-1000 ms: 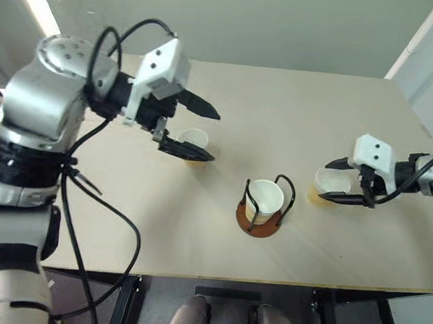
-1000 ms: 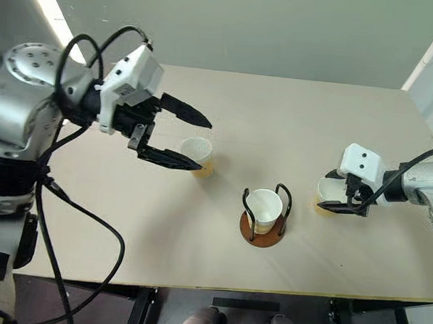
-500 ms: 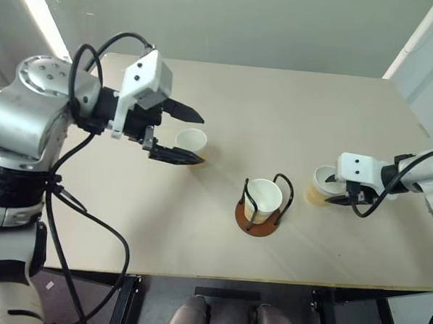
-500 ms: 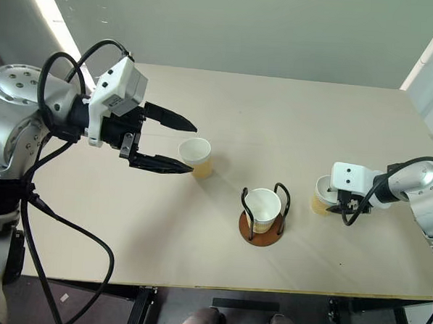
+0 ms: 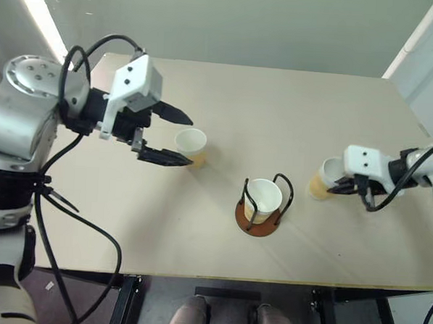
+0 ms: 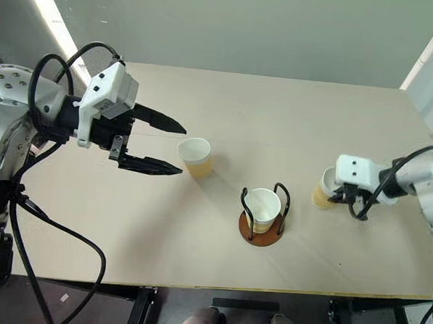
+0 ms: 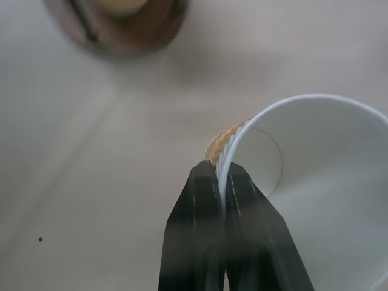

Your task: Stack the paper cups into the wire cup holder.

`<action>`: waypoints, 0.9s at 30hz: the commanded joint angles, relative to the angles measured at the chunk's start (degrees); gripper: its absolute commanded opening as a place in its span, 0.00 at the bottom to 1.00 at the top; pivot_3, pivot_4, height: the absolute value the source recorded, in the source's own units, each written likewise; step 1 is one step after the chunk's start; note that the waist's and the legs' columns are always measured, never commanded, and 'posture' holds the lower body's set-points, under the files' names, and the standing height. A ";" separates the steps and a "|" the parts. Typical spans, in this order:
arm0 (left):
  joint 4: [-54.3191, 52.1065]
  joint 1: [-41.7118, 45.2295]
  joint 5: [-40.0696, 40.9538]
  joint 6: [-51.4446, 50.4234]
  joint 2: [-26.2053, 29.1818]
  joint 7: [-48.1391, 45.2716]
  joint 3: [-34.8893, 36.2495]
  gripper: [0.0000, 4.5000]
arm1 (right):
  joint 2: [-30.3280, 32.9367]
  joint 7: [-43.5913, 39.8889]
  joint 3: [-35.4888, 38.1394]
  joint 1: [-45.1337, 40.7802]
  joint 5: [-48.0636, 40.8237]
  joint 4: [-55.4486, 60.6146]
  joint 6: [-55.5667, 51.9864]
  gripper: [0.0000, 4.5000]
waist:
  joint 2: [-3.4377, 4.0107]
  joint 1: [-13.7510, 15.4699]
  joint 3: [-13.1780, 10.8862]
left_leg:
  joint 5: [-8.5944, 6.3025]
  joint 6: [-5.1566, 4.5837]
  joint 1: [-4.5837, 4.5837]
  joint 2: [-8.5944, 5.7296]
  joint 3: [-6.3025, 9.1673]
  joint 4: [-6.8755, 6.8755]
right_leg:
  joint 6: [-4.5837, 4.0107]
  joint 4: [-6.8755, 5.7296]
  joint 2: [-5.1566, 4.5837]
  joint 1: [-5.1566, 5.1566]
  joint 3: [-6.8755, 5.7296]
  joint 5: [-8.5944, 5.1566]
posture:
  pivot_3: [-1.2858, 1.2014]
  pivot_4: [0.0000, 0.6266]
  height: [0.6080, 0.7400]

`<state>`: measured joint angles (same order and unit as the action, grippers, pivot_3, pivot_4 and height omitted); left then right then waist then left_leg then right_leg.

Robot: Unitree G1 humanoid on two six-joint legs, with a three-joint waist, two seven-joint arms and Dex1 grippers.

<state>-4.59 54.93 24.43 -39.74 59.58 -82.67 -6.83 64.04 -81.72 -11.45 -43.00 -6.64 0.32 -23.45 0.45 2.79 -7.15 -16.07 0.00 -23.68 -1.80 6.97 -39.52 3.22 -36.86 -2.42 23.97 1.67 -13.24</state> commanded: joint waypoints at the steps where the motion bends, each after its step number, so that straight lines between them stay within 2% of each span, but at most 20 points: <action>1: -0.54 -0.53 -0.06 1.37 1.26 -1.47 1.04 1.00 | 1.11 -3.36 3.97 -9.18 -3.93 3.27 -3.49 0.00 | 0.00 -0.17 0.00 | 0.02 0.03 0.00 0.00 0.00 0.03 | -0.02 0.00 0.00 0.03 0.00 -0.01 | 0.52 0.24 1.00; 6: 0.34 -0.38 -0.33 2.28 0.14 -1.71 0.15 1.00 | -1.22 -7.13 1.18 -17.77 -7.08 11.14 -7.44 0.00 | -0.01 -0.14 0.00 | 0.07 0.11 0.03 0.01 0.07 0.32 | -0.06 0.01 0.00 0.03 -0.06 -0.04 | 0.52 0.24 1.00; 11: 1.14 0.40 -0.61 3.07 -0.92 -2.61 -0.84 1.00 | -3.61 -8.47 -1.59 -20.46 -8.65 17.13 -10.82 0.00 | 0.00 -0.15 0.00 | 0.07 0.11 0.01 0.00 0.08 0.38 | -0.06 0.14 0.00 0.03 -0.06 -0.04 | 0.52 0.24 1.00; 20: 0.33 0.45 -0.19 4.40 -1.27 -6.04 -1.61 1.00 | -7.25 -9.63 -5.39 -21.24 -9.97 22.55 -12.94 0.00 | 0.00 -0.20 0.00 | 0.07 0.10 0.01 0.00 0.09 0.39 | -0.07 0.15 0.00 0.04 -0.06 -0.04 | 0.52 0.24 1.00; 27: 0.51 1.04 -0.12 4.71 -1.54 -8.42 -1.61 1.00 | -7.21 -9.44 -6.03 -18.79 -10.12 24.52 -12.84 0.00 | 0.00 -0.18 0.00 | 0.07 0.10 0.00 0.00 0.10 0.40 | -0.08 0.19 0.00 0.03 -0.06 -0.05 | 0.52 0.24 1.00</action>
<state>-3.35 54.08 23.63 -35.87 57.81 -89.71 -9.36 56.32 -91.20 -17.65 -61.64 -16.60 23.53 -36.77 0.45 2.61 -7.15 -16.00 0.10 -23.67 -1.79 7.08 -39.12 3.14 -36.68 -2.42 24.00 1.60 -13.29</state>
